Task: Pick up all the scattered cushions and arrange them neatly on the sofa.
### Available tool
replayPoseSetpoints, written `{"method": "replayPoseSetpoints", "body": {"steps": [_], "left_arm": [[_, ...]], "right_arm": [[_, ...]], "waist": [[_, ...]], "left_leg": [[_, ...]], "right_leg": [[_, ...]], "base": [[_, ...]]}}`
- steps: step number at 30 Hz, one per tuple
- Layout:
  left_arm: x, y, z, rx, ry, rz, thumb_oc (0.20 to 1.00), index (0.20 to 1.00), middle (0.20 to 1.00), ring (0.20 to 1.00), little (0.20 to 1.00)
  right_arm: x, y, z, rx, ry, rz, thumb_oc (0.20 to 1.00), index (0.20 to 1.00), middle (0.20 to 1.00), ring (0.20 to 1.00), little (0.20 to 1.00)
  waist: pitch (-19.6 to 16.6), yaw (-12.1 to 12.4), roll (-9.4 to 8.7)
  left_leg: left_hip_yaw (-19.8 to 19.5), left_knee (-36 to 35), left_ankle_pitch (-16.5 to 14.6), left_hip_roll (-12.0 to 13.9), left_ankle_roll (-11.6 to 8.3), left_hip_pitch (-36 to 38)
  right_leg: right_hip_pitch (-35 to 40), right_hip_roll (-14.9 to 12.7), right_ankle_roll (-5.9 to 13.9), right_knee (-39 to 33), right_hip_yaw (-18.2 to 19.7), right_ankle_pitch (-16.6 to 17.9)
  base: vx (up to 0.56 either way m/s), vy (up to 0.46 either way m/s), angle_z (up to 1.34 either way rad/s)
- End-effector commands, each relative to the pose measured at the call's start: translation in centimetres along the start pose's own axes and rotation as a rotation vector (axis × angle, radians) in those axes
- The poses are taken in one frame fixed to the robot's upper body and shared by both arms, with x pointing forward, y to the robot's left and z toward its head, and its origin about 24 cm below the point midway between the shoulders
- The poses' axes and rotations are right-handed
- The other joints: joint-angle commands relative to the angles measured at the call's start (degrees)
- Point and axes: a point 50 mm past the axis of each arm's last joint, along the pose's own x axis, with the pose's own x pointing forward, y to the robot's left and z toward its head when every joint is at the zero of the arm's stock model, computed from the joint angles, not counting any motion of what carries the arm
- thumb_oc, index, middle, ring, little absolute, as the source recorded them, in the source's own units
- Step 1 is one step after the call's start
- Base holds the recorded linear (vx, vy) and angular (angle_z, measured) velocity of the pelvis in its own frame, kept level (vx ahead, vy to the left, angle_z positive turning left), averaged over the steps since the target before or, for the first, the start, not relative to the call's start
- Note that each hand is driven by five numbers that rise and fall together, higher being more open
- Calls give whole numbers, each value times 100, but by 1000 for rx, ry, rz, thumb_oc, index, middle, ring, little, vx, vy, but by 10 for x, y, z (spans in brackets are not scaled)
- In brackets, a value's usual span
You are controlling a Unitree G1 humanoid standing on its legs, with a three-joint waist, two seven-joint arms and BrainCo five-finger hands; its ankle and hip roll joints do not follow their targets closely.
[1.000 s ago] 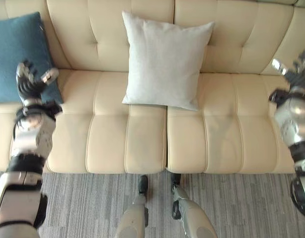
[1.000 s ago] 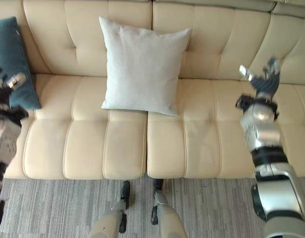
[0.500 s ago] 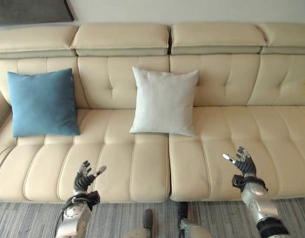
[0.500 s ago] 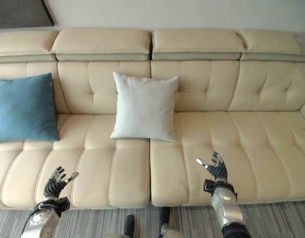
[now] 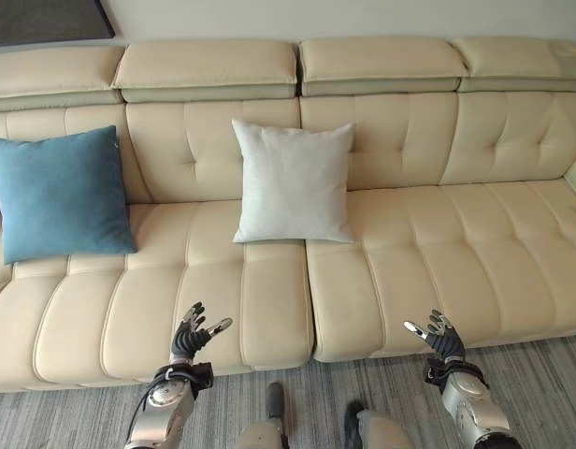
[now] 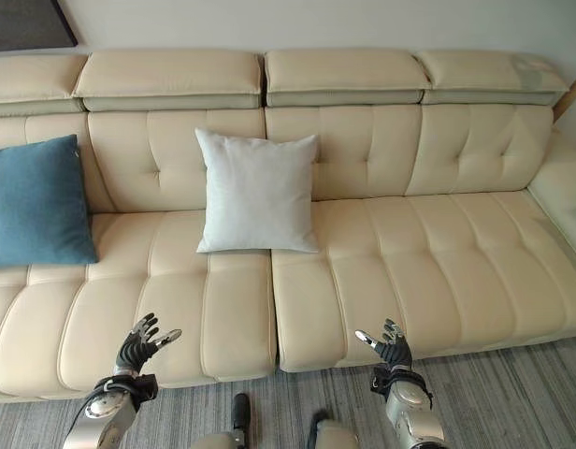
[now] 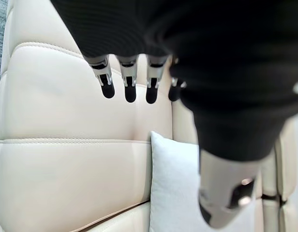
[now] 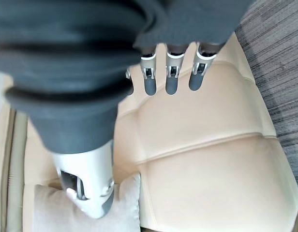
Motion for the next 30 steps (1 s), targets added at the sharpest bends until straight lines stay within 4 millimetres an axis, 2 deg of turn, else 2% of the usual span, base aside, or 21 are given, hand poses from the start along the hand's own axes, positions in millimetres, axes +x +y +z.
{"method": "replayPoseSetpoints", "body": {"steps": [1, 3, 5, 6, 7, 8, 10, 11, 12, 13, 14, 15, 16, 17, 18, 20, 23, 30], "left_arm": [[2, 8, 9, 8, -48, 32, 1000, 1000, 1000, 1000, 1000], [0, 11, 7, -17, -45, 61, 1000, 1000, 1000, 1000, 1000], [0, 9, 6, -24, -43, 60, 1000, 1000, 1000, 1000, 1000], [0, 7, 8, -30, -50, 51, 1000, 1000, 1000, 1000, 1000], [0, 6, 8, -31, -50, 51, 1000, 1000, 1000, 1000, 1000], [2, 3, 14, -30, -72, 43, 1000, 1000, 1000, 1000, 1000], [4, 1, 18, -38, -84, 43, 1000, 1000, 1000, 1000, 1000], [5, -2, 22, -40, -103, 29, 1000, 1000, 1000, 1000, 1000], [5, -2, 22, -40, -104, 29, 1000, 1000, 1000, 1000, 1000], [4, -4, 22, -42, -105, 16, 1000, 1000, 1000, 1000, 1000], [4, -5, 22, -43, -105, 15, 1000, 1000, 1000, 1000, 1000], [3, -6, 22, -46, -109, 7, 1000, 1000, 1000, 1000, 1000], [2, -7, 20, -59, -102, -6, 1000, 1000, 1000, 1000, 1000], [2, -7, 20, -59, -102, -6, 1000, 1000, 1000, 1000, 1000], [0, -9, 18, -68, -92, -13, 1000, 1000, 1000, 1000, 1000], [-1, -12, 14, -64, -74, -20, 1000, 1000, 1000, 1000, 1000], [-3, -14, 7, -44, -47, -29, 1000, 1000, 1000, 1000, 1000], [-5, -14, 3, -17, -25, -49, 1000, 1000, 1000, 1000, 1000]], "right_arm": [[2, 0, 29, -7, -141, -2, 1000, 1000, 1000, 1000, 1000], [1, 3, 32, 0, -152, 1, 1000, 1000, 1000, 1000, 1000], [0, 4, 34, -7, -165, 14, 1000, 1000, 1000, 1000, 1000], [-2, 4, 36, -8, -178, 27, 1000, 1000, 1000, 1000, 1000], [-2, 4, 36, -9, -178, 27, 1000, 1000, 1000, 1000, 1000], [0, 5, 39, -22, -185, 28, 1000, 1000, 1000, 1000, 1000], [1, 7, 42, -34, -194, 34, 1000, 1000, 1000, 1000, 1000], [1, 11, 46, -55, -208, 63, 1000, 1000, 1000, 1000, 1000], [1, 11, 46, -55, -208, 63, 1000, 1000, 1000, 1000, 1000], [1, 11, 46, -70, -207, 74, 1000, 1000, 1000, 1000, 1000], [1, 11, 47, -71, -208, 74, 1000, 1000, 1000, 1000, 1000], [1, 12, 47, -70, -209, 84, 1000, 1000, 1000, 1000, 1000], [1, 14, 47, -77, -208, 103, 1000, 1000, 1000, 1000, 1000], [1, 14, 47, -77, -209, 103, 1000, 1000, 1000, 1000, 1000], [0, 14, 45, -73, -205, 111, 1000, 1000, 1000, 1000, 1000], [-1, 12, 41, -70, -188, 102, 1000, 1000, 1000, 1000, 1000], [-2, 11, 38, -47, -181, 91, 1000, 1000, 1000, 1000, 1000], [-5, 9, 26, -32, -136, 81, 1000, 1000, 1000, 1000, 1000]], "waist": [[-104, 159, -143], [-125, 268, -174], [-83, 273, -136], [64, 250, -55], [61, 239, -46], [238, 225, 35], [330, 228, 50], [384, 172, -13], [372, 169, 0], [351, 107, -112], [341, 105, -105], [319, 89, -155], [299, 59, -213], [288, 53, -211], [190, -24, -183], [139, -64, -129], [-44, -188, -34], [-79, -288, -47]], "left_leg": [[10, -108, -471, -337, -150, -216], [99, -43, -270, -237, -242, -450], [112, 43, -110, -108, -331, -581], [52, 153, 91, 10, -484, -758], [37, 161, 93, 16, -488, -772], [-83, 207, 331, 123, -686, -900], [-231, 238, 318, 129, -740, -928], [-543, 475, 30, -5, -640, -875], [-553, 479, 38, 5, -641, -900], [-569, 859, -356, -54, -513, -761], [-574, 860, -346, -47, -512, -781], [-618, 1086, -584, -123, -467, -707], [-744, 1406, -1034, -281, -425, -477], [-749, 1401, -1019, -282, -424, -494], [-735, 1296, -1218, -300, -394, -156], [-747, 1075, -1147, -285, -374, 14], [-732, 224, -1011, -266, -348, 377], [-527, -26, -1024, -355, -250, 585]], "right_leg": [[401, 190, -298, -670, 17, 244], [660, 270, -400, -1369, -59, 54], [725, 430, -536, -1636, -33, -4], [673, 583, -654, -1673, -80, -74], [666, 592, -658, -1671, -91, -72], [580, 694, -750, -1575, -143, -102], [471, 712, -793, -1478, -169, -92], [329, 636, -783, -1408, -239, 2], [313, 649, -785, -1418, -244, 20], [231, 489, -748, -1434, -319, 148], [216, 497, -749, -1443, -323, 164], [173, 435, -747, -1467, -326, 231], [139, 362, -752, -1524, -309, 300], [125, 363, -751, -1532, -315, 314], [70, 383, -725, -1599, -341, 346], [92, 432, -720, -1608, -336, 354], [64, 472, -645, -1673, -343, 441], [48, 367, -507, -1713, -166, 591]], "base": [[-156, -108, -46], [-191, -196, -45], [-264, -260, -17], [-278, -226, -8], [-401, -233, 14], [-211, -103, 18], [-317, -119, 16], [-308, -96, 21], [-311, -76, 30], [-135, -16, 31], [-181, -20, 29], [-138, 5, 22], [-137, 5, 8], [-121, 63, -4], [-31, 95, -9], [-3, 85, 14], [4, 124, -6], [-28, 120, -13]]}}
